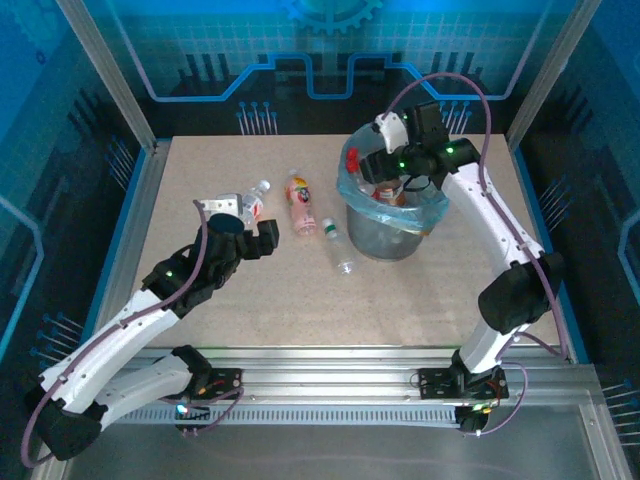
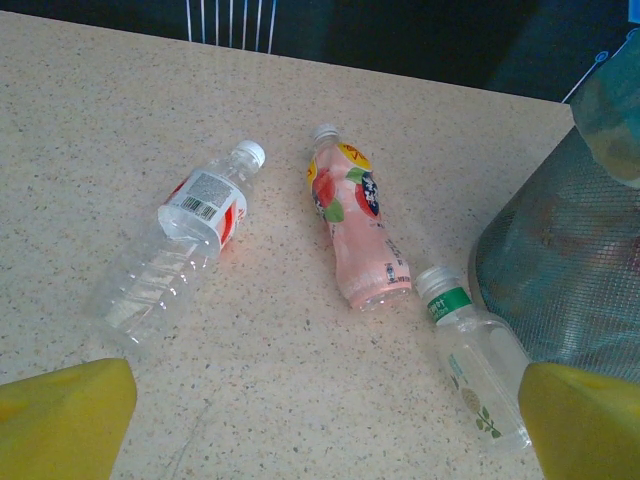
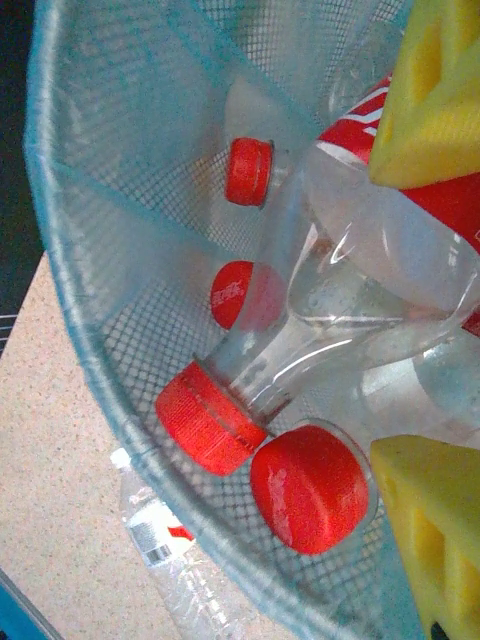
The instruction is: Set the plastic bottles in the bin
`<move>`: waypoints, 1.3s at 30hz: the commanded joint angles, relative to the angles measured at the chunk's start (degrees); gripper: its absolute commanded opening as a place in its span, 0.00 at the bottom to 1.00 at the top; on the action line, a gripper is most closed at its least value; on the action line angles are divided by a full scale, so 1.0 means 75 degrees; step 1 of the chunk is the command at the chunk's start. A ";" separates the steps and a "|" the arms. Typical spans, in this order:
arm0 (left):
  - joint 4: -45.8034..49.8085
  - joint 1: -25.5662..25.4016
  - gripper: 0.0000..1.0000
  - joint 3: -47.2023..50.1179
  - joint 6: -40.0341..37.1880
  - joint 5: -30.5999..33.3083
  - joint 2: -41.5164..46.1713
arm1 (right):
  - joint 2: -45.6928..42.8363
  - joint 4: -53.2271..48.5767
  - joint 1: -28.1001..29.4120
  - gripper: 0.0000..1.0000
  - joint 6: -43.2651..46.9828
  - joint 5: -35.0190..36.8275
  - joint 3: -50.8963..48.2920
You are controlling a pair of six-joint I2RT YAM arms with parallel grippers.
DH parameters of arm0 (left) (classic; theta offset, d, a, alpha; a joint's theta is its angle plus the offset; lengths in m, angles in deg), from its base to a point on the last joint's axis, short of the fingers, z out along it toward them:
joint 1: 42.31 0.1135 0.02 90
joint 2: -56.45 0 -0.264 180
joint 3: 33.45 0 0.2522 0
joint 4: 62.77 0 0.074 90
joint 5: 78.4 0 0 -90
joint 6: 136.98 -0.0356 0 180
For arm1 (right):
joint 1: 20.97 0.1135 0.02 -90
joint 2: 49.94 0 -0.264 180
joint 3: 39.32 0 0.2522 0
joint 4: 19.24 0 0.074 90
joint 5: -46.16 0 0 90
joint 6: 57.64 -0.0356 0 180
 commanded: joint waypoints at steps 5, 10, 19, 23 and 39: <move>-0.0014 0.0086 0.99 -0.0012 0.0179 -0.0102 0.0094 | 0.0291 -0.0192 -0.0281 0.63 -0.0191 -0.0405 -0.0032; 0.0091 0.0094 0.99 0.0043 0.0205 -0.0103 0.0213 | 0.0546 -0.0282 -0.0375 0.58 -0.0443 -0.0343 -0.0233; 0.0211 0.0440 0.99 -0.0047 0.0043 -0.0430 -0.0076 | 0.0514 -0.0814 -0.0365 0.61 -0.0685 -0.0255 0.0439; 0.0435 0.1087 0.99 -0.0602 -0.0395 -0.1049 -0.0884 | 0.0039 -0.0807 -0.0245 0.68 -0.0974 0.0020 0.1072; 0.1858 0.4074 0.99 -0.3556 -0.1732 -0.3824 -0.5886 | -0.2969 0.1256 0.0550 0.84 -0.1551 0.1047 -0.0957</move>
